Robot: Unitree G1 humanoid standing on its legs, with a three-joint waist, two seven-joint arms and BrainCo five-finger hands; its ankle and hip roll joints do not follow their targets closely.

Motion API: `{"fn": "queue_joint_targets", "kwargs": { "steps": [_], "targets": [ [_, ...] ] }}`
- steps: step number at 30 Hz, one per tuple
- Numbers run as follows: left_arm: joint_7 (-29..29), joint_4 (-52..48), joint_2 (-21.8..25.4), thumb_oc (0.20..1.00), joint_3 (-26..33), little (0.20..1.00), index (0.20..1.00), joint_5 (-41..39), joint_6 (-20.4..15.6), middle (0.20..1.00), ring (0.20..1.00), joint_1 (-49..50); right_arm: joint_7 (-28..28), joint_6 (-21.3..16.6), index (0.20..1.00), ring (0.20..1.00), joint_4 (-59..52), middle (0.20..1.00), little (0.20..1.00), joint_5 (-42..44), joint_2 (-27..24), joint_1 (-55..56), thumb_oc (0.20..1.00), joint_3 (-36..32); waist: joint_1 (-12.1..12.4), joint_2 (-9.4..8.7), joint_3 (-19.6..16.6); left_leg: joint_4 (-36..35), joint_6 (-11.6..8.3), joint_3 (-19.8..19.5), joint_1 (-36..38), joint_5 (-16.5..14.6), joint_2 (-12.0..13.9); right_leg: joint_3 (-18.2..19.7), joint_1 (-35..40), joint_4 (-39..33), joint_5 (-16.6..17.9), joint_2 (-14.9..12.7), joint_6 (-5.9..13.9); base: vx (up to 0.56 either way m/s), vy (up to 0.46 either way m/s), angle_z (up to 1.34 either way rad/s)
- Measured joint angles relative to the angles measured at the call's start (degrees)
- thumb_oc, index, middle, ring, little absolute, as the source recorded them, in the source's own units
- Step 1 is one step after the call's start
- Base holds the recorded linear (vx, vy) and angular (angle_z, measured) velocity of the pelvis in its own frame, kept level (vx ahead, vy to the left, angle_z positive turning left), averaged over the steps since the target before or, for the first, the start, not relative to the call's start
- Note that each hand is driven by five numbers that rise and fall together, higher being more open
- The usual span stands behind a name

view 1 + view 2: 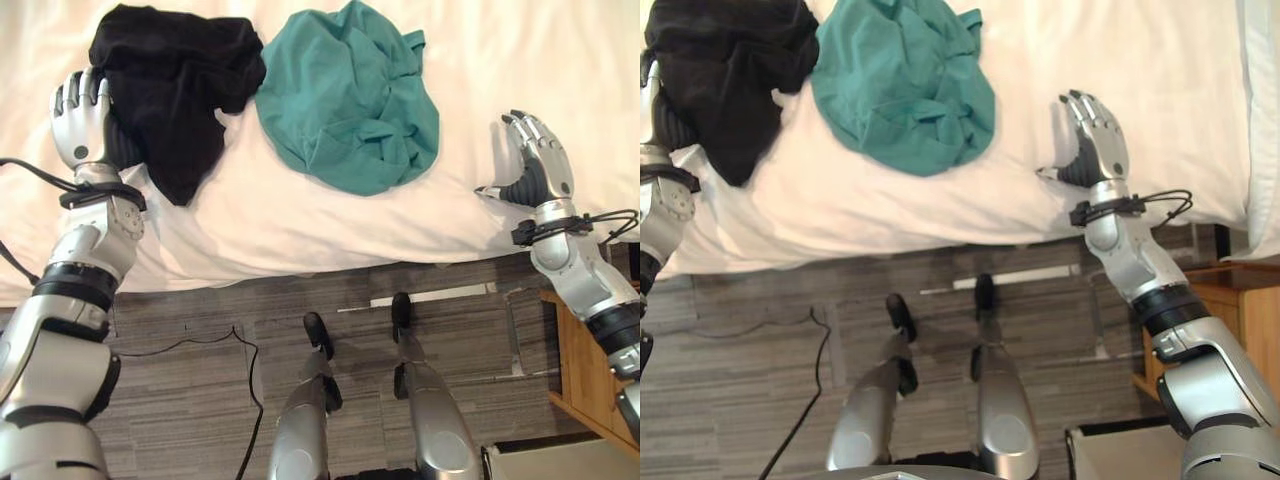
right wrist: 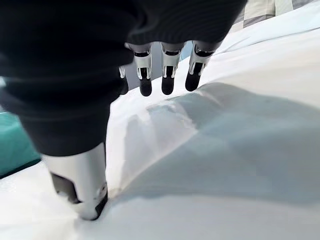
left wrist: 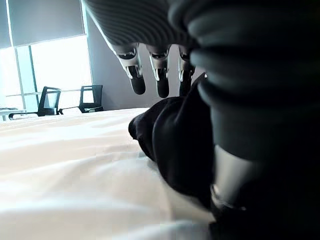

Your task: Tidy up the quilt and then pick up the clothes from the bed and put them into the laundry hamper.

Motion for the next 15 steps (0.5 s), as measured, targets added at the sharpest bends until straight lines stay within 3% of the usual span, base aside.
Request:
{"fn": "queue_joint_targets", "kwargs": {
  "steps": [1, 2, 3, 9, 15],
  "targets": [
    [-0.12, 0.32, -0.24, 1.0, 0.02, 1.0, 1.0, 0.0, 0.0, 1.0, 1.0, 0.08, 0.08, 0.0, 1.0, 1.0, -0.18, 1.0, 1.0, 0.01, 0.2, 0.09, 1.0, 0.01, -0.22, -0.01, 0.0, 0.0, -0.02, 0.03, 0.09, -0.02, -0.04, 0.06, 0.1, 0.0, 0.0, -0.03, 0.0, 0.0, 0.009, -0.07],
    [-0.15, 1.17, -0.63, 0.821, 0.17, 0.821, 0.821, -0.01, 0.03, 0.821, 0.821, 0.04, 0.17, 0.01, 1.0, 1.0, -0.4, 1.0, 1.0, 0.01, 0.64, 0.06, 1.0, 0.01, -0.49, -0.02, -0.01, 0.0, -0.03, 0.04, 0.2, -0.03, -0.04, 0.09, 0.19, 0.0, 0.01, -0.03, 0.01, 0.0, 0.0, 0.0],
    [-0.49, 2.26, -1.3, 0.2, 0.11, 0.2, 0.2, -0.02, 0.06, 0.2, 0.2, -0.04, 0.23, 0.01, 1.0, 1.0, -1.33, 1.0, 1.0, 0.02, 1.08, 0.27, 1.0, 0.06, -0.91, -0.04, -0.02, 0.0, -0.03, 0.06, 0.26, -0.03, -0.04, 0.12, 0.24, -0.01, 0.07, -0.01, 0.1, 0.0, 0.0, 0.0],
    [-1.61, 8.0, -5.86, 0.2, 0.83, 0.2, 0.2, 0.91, 0.81, 0.2, 0.2, -1.06, 1.46, -0.78, 1.0, 1.0, -9.29, 1.0, 1.0, -0.17, 0.98, 1.45, 1.0, -0.38, -1.51, -0.18, -0.07, -0.02, -0.09, 0.3, 0.53, -0.08, -0.07, 0.66, 0.17, -0.01, 0.26, 0.0, 0.24, 0.0, -0.007, -0.05],
    [-2.21, 5.83, -8.63, 0.2, 8.38, 0.2, 0.2, -2.22, -1.09, 0.2, 0.2, 2.4, 1.49, -0.94, 1.0, 1.0, -11.42, 1.0, 1.0, -0.23, 0.04, 0.97, 1.0, -0.43, -1.09, -0.24, -0.13, -0.01, -0.07, 0.11, 0.82, -0.05, -0.02, 0.43, 0.58, -0.01, 0.31, 0.01, 0.18, 0.02, -0.044, 0.01]
  ]
}}
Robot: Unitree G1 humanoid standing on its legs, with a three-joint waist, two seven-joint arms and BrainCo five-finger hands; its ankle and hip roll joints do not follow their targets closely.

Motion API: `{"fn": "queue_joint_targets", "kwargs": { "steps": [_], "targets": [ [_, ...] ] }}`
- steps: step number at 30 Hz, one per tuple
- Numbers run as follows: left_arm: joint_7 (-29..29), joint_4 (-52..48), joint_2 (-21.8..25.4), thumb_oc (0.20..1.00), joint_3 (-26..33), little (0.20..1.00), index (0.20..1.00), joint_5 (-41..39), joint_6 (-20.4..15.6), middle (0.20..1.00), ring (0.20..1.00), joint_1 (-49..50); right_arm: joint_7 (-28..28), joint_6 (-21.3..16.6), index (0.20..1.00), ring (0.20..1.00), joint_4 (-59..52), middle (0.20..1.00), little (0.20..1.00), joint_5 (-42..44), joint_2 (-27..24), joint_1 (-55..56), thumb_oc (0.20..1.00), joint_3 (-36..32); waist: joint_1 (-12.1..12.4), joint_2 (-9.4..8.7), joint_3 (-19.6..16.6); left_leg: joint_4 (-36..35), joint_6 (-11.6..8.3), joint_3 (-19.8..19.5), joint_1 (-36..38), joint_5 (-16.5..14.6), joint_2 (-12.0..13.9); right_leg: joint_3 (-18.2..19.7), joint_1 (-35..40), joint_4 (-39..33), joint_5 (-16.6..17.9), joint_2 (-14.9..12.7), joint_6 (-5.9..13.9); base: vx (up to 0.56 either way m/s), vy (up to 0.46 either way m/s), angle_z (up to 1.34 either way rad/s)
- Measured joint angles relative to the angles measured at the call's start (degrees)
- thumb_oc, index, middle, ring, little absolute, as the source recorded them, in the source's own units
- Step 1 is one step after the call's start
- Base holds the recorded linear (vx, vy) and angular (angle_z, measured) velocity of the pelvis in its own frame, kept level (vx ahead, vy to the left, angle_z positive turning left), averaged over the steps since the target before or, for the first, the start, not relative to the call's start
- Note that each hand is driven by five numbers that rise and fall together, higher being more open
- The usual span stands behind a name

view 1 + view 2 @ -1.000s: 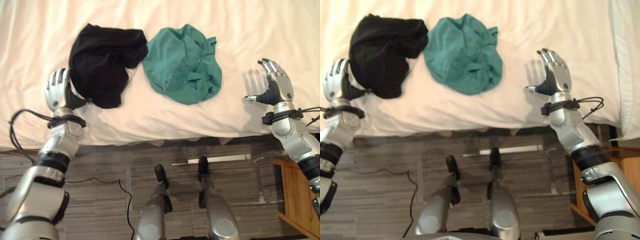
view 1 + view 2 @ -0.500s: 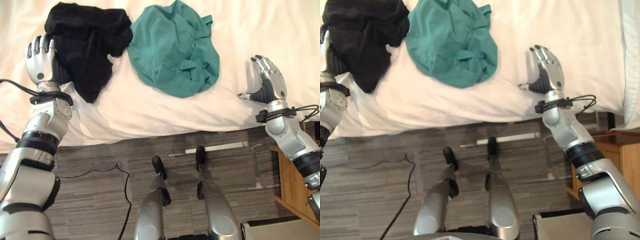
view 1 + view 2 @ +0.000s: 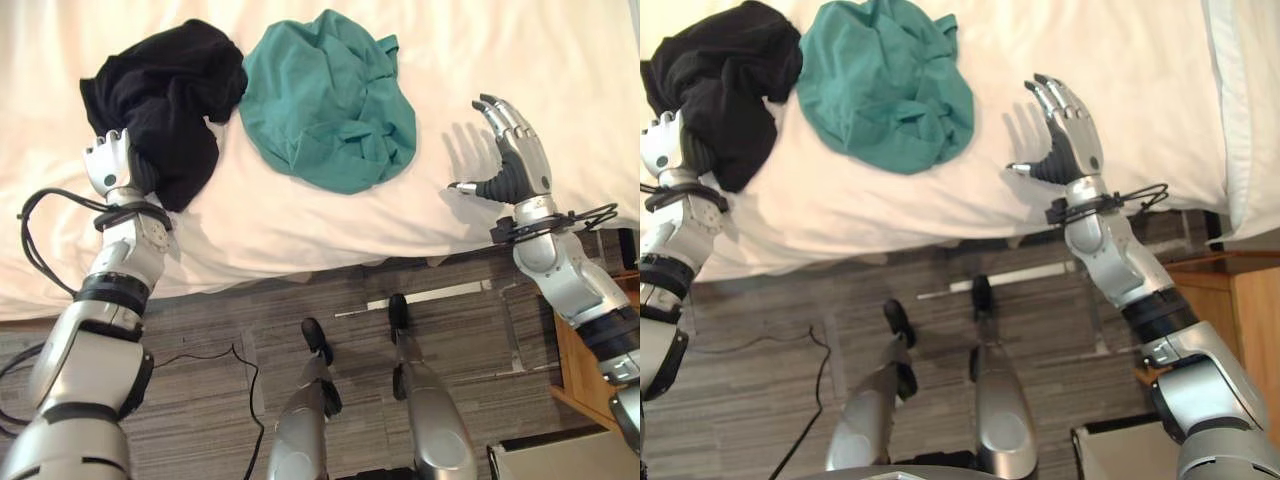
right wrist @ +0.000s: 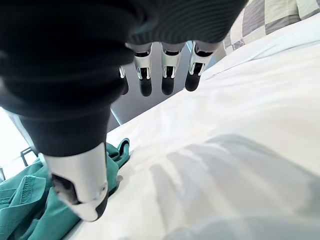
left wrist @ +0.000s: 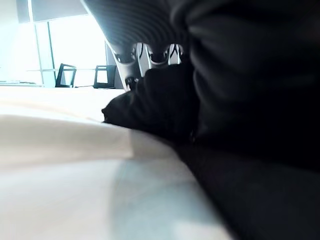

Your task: Tidy up the quilt and then pick up the clothes from the bed and put them into the laundry hamper.

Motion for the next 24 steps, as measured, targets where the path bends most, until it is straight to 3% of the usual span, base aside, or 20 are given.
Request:
{"fn": "queue_joint_targets", "kwargs": {
  "steps": [3, 8, 15, 16, 17, 24],
  "targets": [
    [0.45, -8.93, -3.53, 0.2, 8.7, 0.2, 0.2, -10.34, -3.94, 0.2, 0.2, 8.62, -0.03, 0.3, 1.0, 1.0, 1.3, 1.0, 1.0, 0.06, -0.17, -4.2, 1.0, 0.2, 0.7, 0.02, -0.05, 0.01, 0.03, -0.45, 0.71, 0.02, 0.09, -0.55, 1.03, 0.01, -0.01, 0.04, 0.01, 0.02, -0.065, 0.06],
    [1.11, -21.21, -9.42, 0.2, 12.47, 0.2, 0.2, -18.41, -10.44, 0.2, 0.2, 20.91, -0.09, 0.79, 1.0, 1.0, 10.46, 1.0, 1.0, 0.47, -0.22, -12.69, 1.0, 2.95, 3.36, 0.48, -0.37, 0.03, 0.03, -2.08, 1.15, 0.07, 0.17, -2.0, 2.22, -0.01, -0.13, -0.11, -0.04, 0.01, -0.052, 0.15],
    [-0.59, -27.4, -16.61, 0.2, 13.43, 0.2, 0.2, -24.1, -15.0, 0.2, 0.2, 33.55, 1.61, 1.93, 1.0, 1.0, 26.12, 1.0, 1.0, 0.67, 0.69, -15.7, 1.0, 7.07, 8.5, 4.36, -2.37, 0.01, -0.08, -5.24, -1.36, 0.69, -0.67, -4.73, 1.56, 0.0, -1.11, -1.22, -0.04, 0.0, -0.035, 0.22],
    [-0.79, -27.56, -18.35, 0.2, 14.67, 0.2, 0.2, -25.25, -15.27, 0.2, 0.2, 35.34, 2.02, 2.11, 1.0, 1.0, 29.47, 1.0, 1.0, 0.79, 1.26, -16.48, 1.0, 7.7, 8.17, 4.84, -2.45, 0.01, -0.09, -5.54, -1.38, 0.7, -0.76, -5.15, 1.7, 0.01, -1.09, -1.18, -0.08, 0.02, -0.003, 0.23],
    [-1.53, -26.4, -20.56, 0.2, 14.59, 0.2, 0.2, -27.63, -15.12, 0.2, 0.2, 37.75, 2.9, 2.73, 0.2, 0.2, 33.69, 0.2, 0.2, 2.85, 1.98, -16.55, 0.2, 7.47, 8.72, 6.12, -2.95, 0.02, 0.1, -6.51, -1.82, 0.89, -0.91, -5.97, 1.85, 0.01, -1.02, -1.25, -0.17, 0.01, -0.008, 0.27],
    [-5.12, -18.82, -21.39, 0.2, 12.45, 0.2, 0.2, -31.79, -11.7, 0.2, 0.2, 39.14, 5.5, 3.35, 0.2, 0.2, 44.39, 0.2, 0.2, 5.87, 3.39, -17.91, 0.2, 6.14, 10.05, 6.31, -2.95, 0.02, 0.03, -9.75, 1.14, 1.43, -0.82, -8.84, 6.8, -0.01, -2.24, -1.29, 0.18, 0.03, 0.022, 0.28]
  ]
}}
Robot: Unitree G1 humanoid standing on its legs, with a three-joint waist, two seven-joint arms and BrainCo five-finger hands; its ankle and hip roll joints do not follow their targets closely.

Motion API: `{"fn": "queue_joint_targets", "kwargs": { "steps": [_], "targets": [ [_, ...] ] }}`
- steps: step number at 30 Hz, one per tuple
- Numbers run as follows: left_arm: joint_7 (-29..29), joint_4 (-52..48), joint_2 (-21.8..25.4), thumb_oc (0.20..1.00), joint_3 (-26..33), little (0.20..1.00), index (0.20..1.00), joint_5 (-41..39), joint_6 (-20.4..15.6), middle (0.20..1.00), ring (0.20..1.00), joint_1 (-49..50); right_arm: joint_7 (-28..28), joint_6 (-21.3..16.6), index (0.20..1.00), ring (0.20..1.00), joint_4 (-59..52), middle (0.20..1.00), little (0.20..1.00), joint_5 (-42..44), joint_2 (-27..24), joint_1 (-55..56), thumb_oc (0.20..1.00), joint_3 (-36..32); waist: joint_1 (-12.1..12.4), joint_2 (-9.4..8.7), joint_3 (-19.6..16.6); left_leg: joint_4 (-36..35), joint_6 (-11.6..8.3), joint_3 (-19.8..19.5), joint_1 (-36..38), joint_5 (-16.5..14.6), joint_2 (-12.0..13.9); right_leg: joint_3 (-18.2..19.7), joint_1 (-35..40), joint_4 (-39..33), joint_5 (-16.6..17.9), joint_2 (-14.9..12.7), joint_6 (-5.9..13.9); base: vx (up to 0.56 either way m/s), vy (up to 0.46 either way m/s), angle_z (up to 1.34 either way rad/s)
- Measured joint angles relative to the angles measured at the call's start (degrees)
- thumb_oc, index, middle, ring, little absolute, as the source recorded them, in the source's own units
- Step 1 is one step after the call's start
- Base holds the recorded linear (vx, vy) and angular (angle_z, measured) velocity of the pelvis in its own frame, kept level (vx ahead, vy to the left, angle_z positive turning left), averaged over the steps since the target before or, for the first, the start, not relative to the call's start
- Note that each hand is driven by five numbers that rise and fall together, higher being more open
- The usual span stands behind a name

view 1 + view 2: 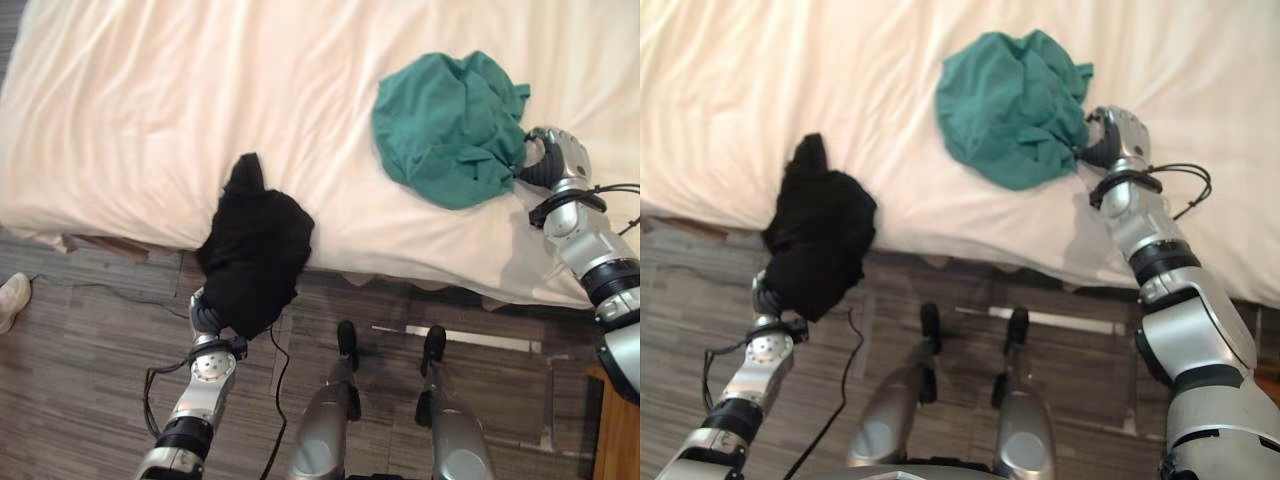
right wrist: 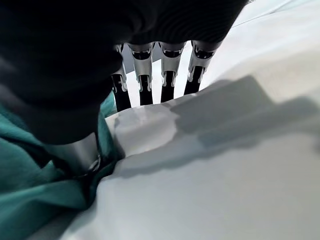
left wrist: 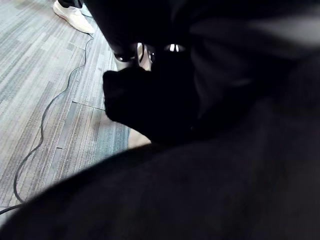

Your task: Tidy up the quilt and then pick up the clothes from the bed and put them into the laundry hamper.

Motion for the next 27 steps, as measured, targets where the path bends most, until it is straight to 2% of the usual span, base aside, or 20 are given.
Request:
{"fn": "queue_joint_targets", "kwargs": {
  "steps": [2, 6, 7, 8, 10, 11, 12, 13, 14, 16, 21, 25, 27],
  "targets": [
    [-1.0, -1.65, 0.06, 0.2, -1.99, 0.2, 0.2, 0.15, 0.37, 0.2, 0.2, 0.67, 0.99, 0.55, 0.2, 0.2, 0.25, 0.2, 0.2, 4.19, 1.97, 4.16, 0.2, -6.16, 0.5, -0.3, -0.54, -0.03, -0.86, -0.56, 2.16, -0.84, -0.06, -0.5, 2.53, 0.0, -0.62, -0.08, 0.15, 0.05, 0.058, 0.15],
    [-2.54, -4.49, 0.0, 0.2, -2.9, 0.2, 0.2, 0.73, 0.67, 0.2, 0.2, 2.89, 1.29, -1.17, 0.2, 0.2, -5.91, 0.2, 0.2, 11.86, 5.95, 14.55, 0.2, -16.12, 0.04, -1.22, -3.16, -0.02, -0.87, -0.77, 3.6, -1.32, -0.19, -0.72, 4.02, 0.02, -0.86, -0.06, -0.01, 0.06, 0.053, 0.02],
    [-3.17, -4.52, 0.01, 0.2, -2.73, 0.2, 0.2, 1.14, 1.17, 0.2, 0.2, 3.7, 2.11, -2.58, 0.2, 0.2, -9.51, 0.2, 0.2, 16.86, 8.71, 19.49, 0.2, -21.05, -0.46, -2.0, -4.4, -0.01, -0.48, -0.39, 4.79, -1.48, -0.13, -0.57, 5.03, 0.02, -0.85, -0.05, -0.13, 0.06, 0.059, -0.1],
    [-3.41, -4.54, 0.02, 0.2, -2.55, 0.2, 0.2, 1.18, 1.38, 0.2, 0.2, 4.19, 2.63, -2.95, 0.2, 0.2, -10.6, 0.2, 0.2, 19.7, 9.68, 21.13, 0.2, -22.26, -0.36, -2.36, -5.33, -0.05, -0.7, 0.04, 5.05, -1.74, -0.1, -0.15, 5.2, 0.01, -1.06, 0.08, -0.08, 0.13, 0.129, -0.23],
    [-5.15, -4.58, -0.48, 0.2, -1.41, 0.2, 0.2, 1.24, 2.32, 0.2, 0.2, 6.47, 6.91, -5.98, 0.2, 0.2, -15.35, 0.2, 0.2, 29.99, 15.87, 29.48, 0.2, -29.62, -1.38, -4.18, -7.25, -0.01, -0.47, 1.21, 8.53, -2.37, -0.05, 0.91, 7.95, 0.01, -1.14, 0.2, -0.1, 0.1, 0.121, -0.22],
    [-5.61, -4.58, -0.59, 0.2, -0.87, 0.2, 0.2, 1.27, 2.45, 0.2, 0.2, 7.63, 8.27, -6.34, 0.2, 0.2, -16.46, 0.2, 0.2, 33.6, 17.97, 31.97, 0.2, -31.19, -1.88, -4.98, -8.15, -0.02, -0.41, 2.1, 9.61, -2.52, -0.09, 1.19, 8.93, 0.01, -1.19, 0.2, -0.04, 0.08, 0.105, -0.16],
    [-6.06, -4.52, -0.45, 0.2, -0.14, 0.2, 0.2, 1.27, 2.48, 0.2, 0.2, 9.28, 10.07, -6.18, 0.2, 0.2, -16.34, 0.2, 0.2, 37.08, 19.6, 34.29, 0.2, -30.09, -2.14, -6.02, -10.12, -0.02, -0.21, 2.97, 10.07, -2.73, -0.1, 1.82, 9.21, 0.0, -1.79, 0.1, 0.61, 0.07, 0.108, -0.29],
    [-6.56, -4.45, -0.76, 0.2, 0.15, 0.2, 0.2, 1.27, 2.85, 0.2, 0.2, 10.29, 13.01, -5.9, 0.2, 0.2, -17.75, 0.2, 0.2, 41.14, 21.39, 40.99, 0.2, -28.58, -3.46, -7.44, -11.73, 0.01, -0.61, 3.76, 11.66, -4.31, 0.08, 2.6, 9.72, 0.0, -2.33, 0.33, 0.62, 0.07, 0.109, -0.25],
    [-6.51, -4.27, -1.17, 0.2, 0.8, 0.2, 0.2, 1.24, 2.98, 0.2, 0.2, 10.63, 13.83, -6.19, 0.2, 0.2, -19.33, 0.2, 0.2, 42.35, 22.72, 43.73, 0.2, -28.78, -3.91, -7.72, -12.04, -0.02, -0.39, 3.76, 12.27, -4.72, 0.1, 2.57, 10.69, 0.0, -2.65, 0.26, 0.6, 0.04, 0.063, -0.31],
    [-7.31, -4.12, -1.35, 0.2, 2.04, 0.2, 0.2, 1.3, 3.4, 0.2, 0.2, 12.66, 15.72, -5.38, 0.2, 0.2, -19.06, 0.2, 0.2, 46.29, 26.56, 52.42, 0.2, -28.58, -5.77, -9.7, -14.39, -0.06, -0.22, 5.64, 13.49, -5.61, -0.15, 4.32, 10.86, -0.01, -2.99, -0.1, 0.99, 0.04, 0.088, -0.46],
    [-7.58, -3.57, -3.11, 0.2, 5.53, 0.2, 0.2, 1.3, 4.14, 0.2, 0.2, 15.04, 17.15, -5.59, 0.2, 0.2, -25.51, 0.2, 0.2, 53.16, 27.68, 60.53, 0.2, -31.9, -9.64, -10.27, -15.92, -0.41, -0.1, 8.6, 15.34, -7.08, -1.17, 7.54, 10.9, -0.03, -3.05, -1.45, 1.6, 0.01, 0.046, -0.32],
    [-7.23, -3.48, -4.17, 0.2, 6.44, 0.2, 0.2, 1.27, 4.2, 0.2, 0.2, 16.11, 17.78, -6.12, 0.2, 0.2, -27.59, 0.2, 0.2, 53.27, 28.31, 64.99, 0.2, -33.4, -9.81, -10.49, -18.39, -0.41, 0.29, 8.26, 15.35, -7.15, -1.22, 7.79, 10.89, 0.36, -2.9, -1.46, 1.82, -0.06, -0.004, -0.02],
    [-6.93, -3.47, -4.21, 0.2, 6.42, 0.2, 0.2, 1.27, 4.2, 0.2, 0.2, 16.17, 17.78, -6.01, 0.2, 0.2, -27.62, 0.2, 0.2, 53.21, 28.36, 65.34, 0.2, -33.03, -9.81, -10.49, -18.39, -0.41, 0.35, 8.14, 15.34, -7.1, -1.23, 7.87, 10.87, 0.66, -2.88, -1.52, 1.84, -0.06, -0.01, 0.03]
  ]
}}
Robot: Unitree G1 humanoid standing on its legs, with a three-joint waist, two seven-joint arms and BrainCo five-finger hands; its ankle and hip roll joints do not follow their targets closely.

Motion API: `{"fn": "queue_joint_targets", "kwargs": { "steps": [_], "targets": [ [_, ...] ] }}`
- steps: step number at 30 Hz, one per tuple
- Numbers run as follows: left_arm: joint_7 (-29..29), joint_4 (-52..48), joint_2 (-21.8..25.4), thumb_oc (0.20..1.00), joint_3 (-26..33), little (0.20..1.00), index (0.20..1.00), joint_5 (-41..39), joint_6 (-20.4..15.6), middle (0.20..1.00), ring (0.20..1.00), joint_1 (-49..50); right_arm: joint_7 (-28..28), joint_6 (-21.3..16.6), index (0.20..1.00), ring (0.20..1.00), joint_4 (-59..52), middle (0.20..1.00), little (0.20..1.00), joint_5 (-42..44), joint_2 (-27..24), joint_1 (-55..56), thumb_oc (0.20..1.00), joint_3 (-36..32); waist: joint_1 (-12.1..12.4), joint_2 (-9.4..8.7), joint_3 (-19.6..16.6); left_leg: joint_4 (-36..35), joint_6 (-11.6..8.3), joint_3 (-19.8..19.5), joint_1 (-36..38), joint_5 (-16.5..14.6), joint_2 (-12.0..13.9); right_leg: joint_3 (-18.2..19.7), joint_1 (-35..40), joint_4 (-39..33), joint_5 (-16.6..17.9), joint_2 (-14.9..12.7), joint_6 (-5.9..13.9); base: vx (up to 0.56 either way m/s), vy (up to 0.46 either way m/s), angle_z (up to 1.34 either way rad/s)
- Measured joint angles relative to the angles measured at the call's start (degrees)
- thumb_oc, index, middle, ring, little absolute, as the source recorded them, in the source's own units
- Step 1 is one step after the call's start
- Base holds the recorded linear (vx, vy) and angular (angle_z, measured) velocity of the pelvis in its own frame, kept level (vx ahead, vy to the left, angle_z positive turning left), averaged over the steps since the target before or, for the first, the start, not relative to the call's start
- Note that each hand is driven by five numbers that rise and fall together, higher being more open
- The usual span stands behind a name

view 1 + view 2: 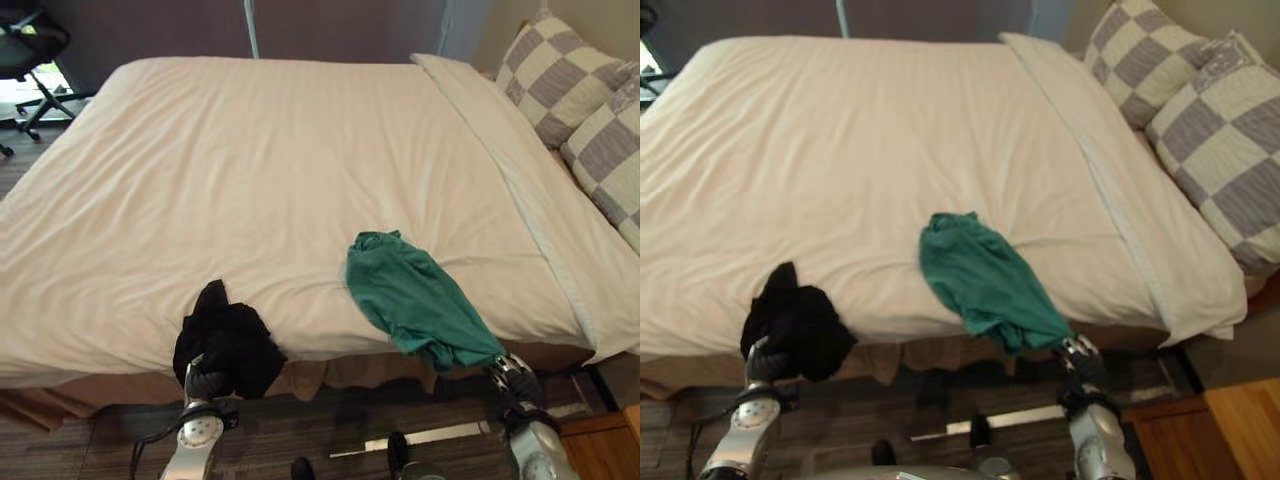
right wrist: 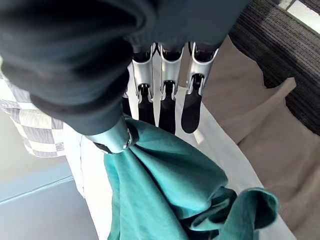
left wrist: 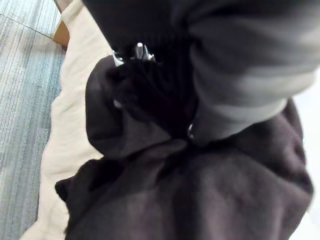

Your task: Tidy up the quilt and then pick up the clothes from the bed and put them into the laundry hamper.

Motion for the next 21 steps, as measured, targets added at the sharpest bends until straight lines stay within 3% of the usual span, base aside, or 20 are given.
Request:
{"fn": "queue_joint_targets", "kwargs": {
  "steps": [2, 5, 9, 10, 12, 13, 15, 16, 18, 19, 20, 21],
  "targets": [
    [0.59, -0.04, -0.97, 0.2, 0.1, 0.2, 0.2, -0.02, -0.03, 0.2, 0.2, 0.28, -0.2, -0.03, 0.2, 0.2, 0.05, 0.2, 0.2, -0.14, 0.12, -0.16, 0.2, 0.06, -0.07, 0.65, 0.0, 0.0, 0.82, -0.19, -0.41, 0.56, -0.08, 3.18, -2.07, 3.4, -1.19, 0.42, 0.59, -0.03, 0.001, -0.04],
    [0.6, 0.05, -1.22, 0.2, 0.52, 0.2, 0.2, -0.12, -0.16, 0.2, 0.2, 2.0, -1.33, -0.08, 0.2, 0.2, 0.05, 0.2, 0.2, -0.22, 0.03, -2.41, 0.2, 0.29, 0.41, 1.2, 0.05, 0.0, 0.79, 0.14, -0.32, 0.78, -0.11, 5.28, -1.25, 1.47, -1.14, 0.43, 0.98, -0.01, -0.1, -0.05],
    [0.53, 0.29, -2.42, 0.2, 1.0, 0.2, 0.2, -0.68, -0.2, 0.2, 0.2, 2.07, -2.18, -0.21, 0.2, 0.2, 0.04, 0.2, 0.2, -0.21, -1.3, -4.04, 0.2, 0.36, 1.85, 1.47, -0.04, 0.0, 0.42, -0.94, -0.03, 1.04, 0.15, 4.86, 0.75, -0.95, -0.37, 0.97, 0.94, -0.02, -0.122, 0.19],
    [0.55, 0.2, -3.12, 0.2, 0.89, 0.2, 0.2, -0.81, -0.23, 0.2, 0.2, 2.14, -2.18, -0.31, 0.2, 0.2, -0.71, 0.2, 0.2, -0.19, -2.48, -4.95, 0.2, 0.62, 3.25, 1.91, 0.02, 0.01, 0.23, -2.89, -0.5, 1.3, 0.32, 3.1, 1.64, -0.61, -0.62, 1.3, 0.59, -0.11, -0.147, 0.48],
    [0.86, 0.46, -3.62, 0.2, 0.02, 0.2, 0.2, -1.13, -0.21, 0.2, 0.2, 1.36, -2.12, -0.55, 0.2, 0.2, -2.25, 0.2, 0.2, -0.22, -2.85, -5.38, 0.2, 0.64, 2.98, 2.9, 0.55, 0.59, 0.33, -6.02, -1.65, 2.27, 0.38, 3.38, 1.37, 2.24, -2.01, 2.3, 0.17, -0.15, -0.135, 1.05],
    [1.0, 0.16, -3.51, 0.2, -1.21, 0.2, 0.2, -1.18, -0.31, 0.2, 0.2, 0.43, -2.07, -1.61, 0.2, 0.2, -3.4, 0.2, 0.2, -0.47, -2.93, -5.0, 0.2, 0.85, 1.59, 4.14, 0.89, 0.43, 1.15, -11.03, -2.56, 4.5, 0.05, 7.2, 0.75, 6.3, -5.76, 2.64, -0.3, -0.13, -0.132, 1.54],
    [2.11, -0.18, -2.99, 0.2, -1.7, 0.2, 0.2, -1.17, -0.72, 0.2, 0.2, -0.92, -3.04, -1.74, 0.2, 0.2, -3.35, 0.2, 0.2, -4.89, -4.42, -6.96, 0.2, 4.75, 1.94, 4.52, 1.16, 0.43, 0.56, -14.5, -4.92, 4.86, 0.34, 13.44, -1.96, 9.9, -9.72, 4.51, -0.66, -0.1, -0.195, 1.22],
    [2.56, -0.53, -3.11, 0.2, -1.7, 0.2, 0.2, -1.18, -0.94, 0.2, 0.2, -0.53, -3.57, -1.63, 0.2, 0.2, -3.47, 0.2, 0.2, -8.23, -4.75, -7.66, 0.2, 5.89, 3.77, 5.54, 1.43, 0.47, 0.3, -15.22, -5.69, 5.74, 0.56, 12.57, -1.98, 9.69, -9.54, 5.12, -0.48, -0.15, -0.22, 0.77],
    [3.77, -3.58, -5.25, 0.2, -1.8, 0.2, 0.2, -1.21, -2.04, 0.2, 0.2, -0.94, -4.83, -1.82, 0.2, 0.2, -4.9, 0.2, 0.2, -15.64, -6.06, -6.9, 0.2, 7.25, 4.58, 8.29, 2.15, 0.22, -1.14, -19.12, -8.61, 6.06, 1.47, 8.71, -0.15, 6.27, -8.44, 6.25, -1.26, -0.25, -0.119, 1.2],
    [4.11, -4.33, -5.74, 0.2, -1.81, 0.2, 0.2, -1.25, -2.14, 0.2, 0.2, -0.54, -4.85, -1.61, 0.2, 0.2, -4.9, 0.2, 0.2, -16.66, -6.14, -6.53, 0.2, 7.33, 5.35, 9.1, 2.51, 0.16, -0.92, -18.5, -9.57, 5.18, 1.56, 7.23, 0.39, 5.98, -8.17, 6.49, -1.55, -0.33, -0.132, 1.71],
    [4.49, -5.62, -6.24, 0.2, -2.02, 0.2, 0.2, -1.31, -2.38, 0.2, 0.2, -0.97, -5.58, -1.22, 0.2, 0.2, -5.13, 0.2, 0.2, -19.68, -6.26, -5.68, 0.2, 7.46, 5.63, 9.14, 3.71, 0.3, -1.49, -15.55, -10.74, 2.12, 2.22, 3.06, 1.23, 5.7, -7.19, 5.84, -3.1, -0.22, -0.093, 1.52],
    [4.74, -6.13, -6.23, 0.2, -2.14, 0.2, 0.2, -1.28, -2.54, 0.2, 0.2, -1.4, -6.39, -0.49, 0.2, 0.2, -5.29, 0.2, 0.2, -21.45, -6.18, -5.15, 0.2, 7.68, 6.2, 8.9, 3.98, 0.05, -0.43, -10.98, -11.25, -2.28, 2.12, -0.58, 2.34, 5.06, -7.15, 4.46, -3.26, -0.27, -0.096, 2.27]
  ]
}}
